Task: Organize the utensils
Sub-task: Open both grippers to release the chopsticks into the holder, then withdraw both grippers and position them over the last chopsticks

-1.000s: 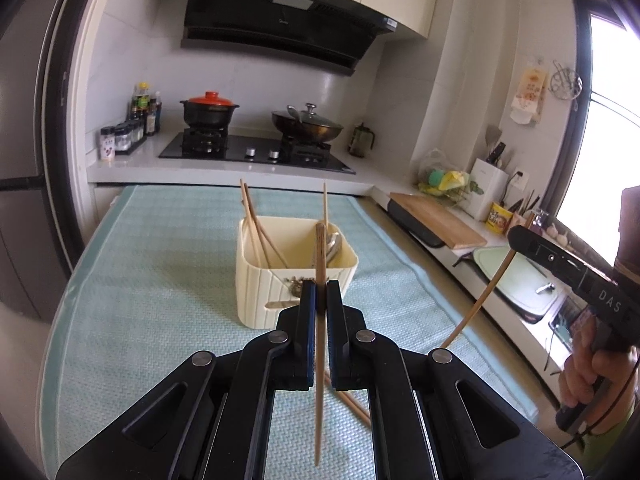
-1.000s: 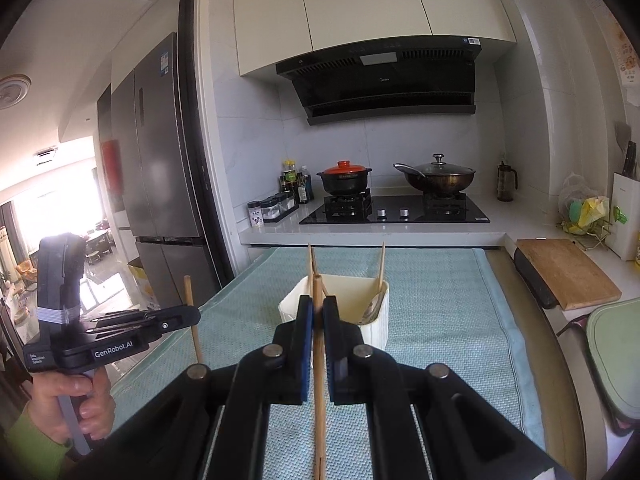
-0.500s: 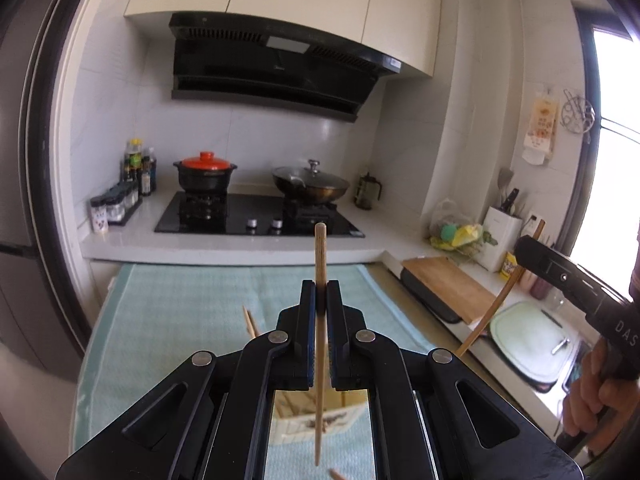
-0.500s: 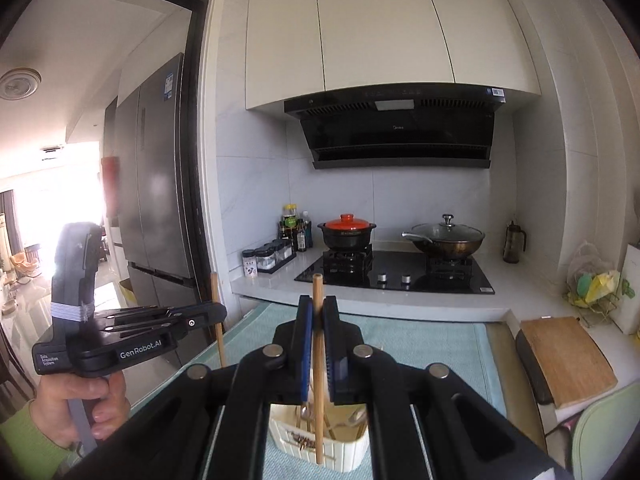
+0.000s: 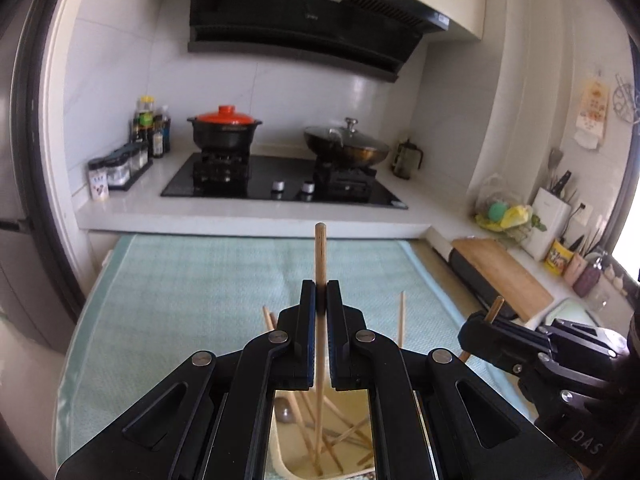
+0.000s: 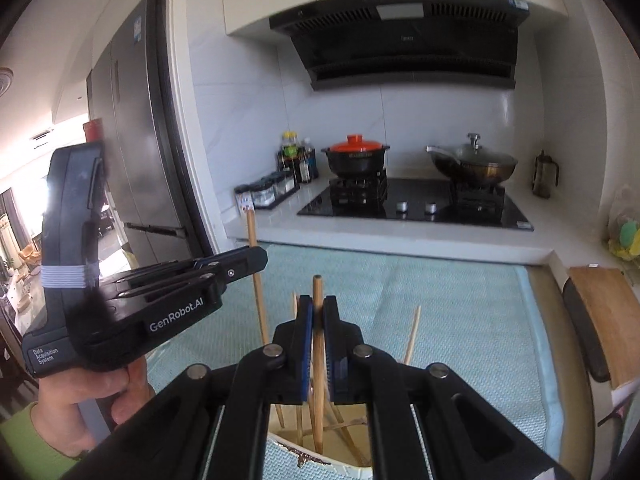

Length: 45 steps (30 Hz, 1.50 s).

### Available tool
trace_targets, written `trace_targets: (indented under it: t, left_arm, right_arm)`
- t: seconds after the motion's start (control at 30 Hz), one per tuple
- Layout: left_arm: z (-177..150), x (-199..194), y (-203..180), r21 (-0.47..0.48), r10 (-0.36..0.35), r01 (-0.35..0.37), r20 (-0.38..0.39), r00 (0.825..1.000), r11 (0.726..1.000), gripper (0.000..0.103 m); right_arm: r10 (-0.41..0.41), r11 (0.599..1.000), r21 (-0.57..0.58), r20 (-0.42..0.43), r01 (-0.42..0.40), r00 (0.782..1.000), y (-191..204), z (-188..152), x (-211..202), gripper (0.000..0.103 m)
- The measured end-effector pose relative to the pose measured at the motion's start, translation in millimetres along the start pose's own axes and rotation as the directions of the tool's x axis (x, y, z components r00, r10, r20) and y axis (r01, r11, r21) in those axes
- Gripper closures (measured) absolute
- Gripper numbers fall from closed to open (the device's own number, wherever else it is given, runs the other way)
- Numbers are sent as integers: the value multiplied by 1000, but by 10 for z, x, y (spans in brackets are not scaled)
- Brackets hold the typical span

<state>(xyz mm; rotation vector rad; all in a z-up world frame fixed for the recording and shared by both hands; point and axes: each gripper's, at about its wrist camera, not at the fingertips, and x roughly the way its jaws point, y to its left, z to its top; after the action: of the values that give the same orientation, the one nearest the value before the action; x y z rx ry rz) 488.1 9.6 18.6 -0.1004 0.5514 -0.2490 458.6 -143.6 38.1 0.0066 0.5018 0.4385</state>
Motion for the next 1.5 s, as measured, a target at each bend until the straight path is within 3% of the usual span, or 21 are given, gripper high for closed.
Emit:
trace_targets:
  t: [0.13, 0.23, 0.3, 0.33, 0.37, 0.4, 0.47, 0.63, 0.83, 1.0, 1.03, 1.1, 1.23, 1.33, 1.5]
  left_arm:
    - [-225, 318, 55, -5, 11, -12, -96, 995, 1000, 100]
    - [-339, 447, 72, -7, 38, -40, -136, 990, 999, 99]
    - [-371, 465, 105, -22, 34, -38, -161, 986, 999, 90]
    - [-379, 432, 125, -28, 30, -35, -167, 986, 999, 77]
    - [-382, 367, 145, -29, 29, -34, -162, 986, 999, 61]
    - [-383, 277, 157, -24, 33, -37, -151, 988, 999, 52]
    - [-390, 36, 174, 4, 49, -49, -121, 991, 999, 27]
    - [-635, -625, 210, 76, 68, -57, -147, 987, 995, 6]
    - [-1345, -1431, 80, 194, 84, -36, -241, 967, 980, 5]
    - [-2077, -1754, -118, 124, 30, 8, -296, 955, 992, 4]
    - [-2231, -1752, -176, 100, 14, 18, -308, 951, 995, 4]
    - [-2508, -1690, -320, 60, -17, 39, -325, 945, 997, 4]
    - [-2886, -1410, -612, 33, -35, 51, -367, 929, 998, 4]
    - [-3037, -1238, -769, 49, -23, 45, -386, 922, 998, 4]
    - [-3098, -1054, -789, -46, -62, 47, -392, 918, 998, 4]
  right_arm:
    - [-6, 1000, 30, -98, 9, 995, -106, -177, 382, 97]
    - [-25, 999, 43, -115, 30, 993, -137, -219, 544, 96]
    - [-32, 997, 67, -121, 40, 992, -172, -199, 597, 91]
    - [-36, 996, 77, -119, 45, 992, -186, -175, 593, 87]
    - [-40, 996, 81, -110, 49, 993, -190, -130, 565, 75]
    - [-42, 995, 82, -92, 50, 995, -187, -102, 488, 64]
    - [-49, 996, 67, -52, 53, 997, -151, -37, 302, 61]
    - [-59, 998, 9, -17, 59, 998, -47, -137, -348, 59]
    - [-77, 996, -56, -54, 74, 996, 16, -861, -1132, 59]
    - [-185, 978, -112, -106, 174, 977, 124, -1831, -1509, 59]
    - [-183, 980, -105, -131, 170, 974, 130, -2024, -1534, 59]
    - [-162, 987, -41, -183, 158, 970, 98, -2395, -1572, 73]
    - [-119, 986, 76, -281, 146, 952, -15, -2943, -1541, 79]
    - [-89, 988, 91, -302, 122, 949, -5, -3110, -1542, 80]
    - [-81, 988, 100, -284, 114, 955, 11, -3159, -1568, 80]
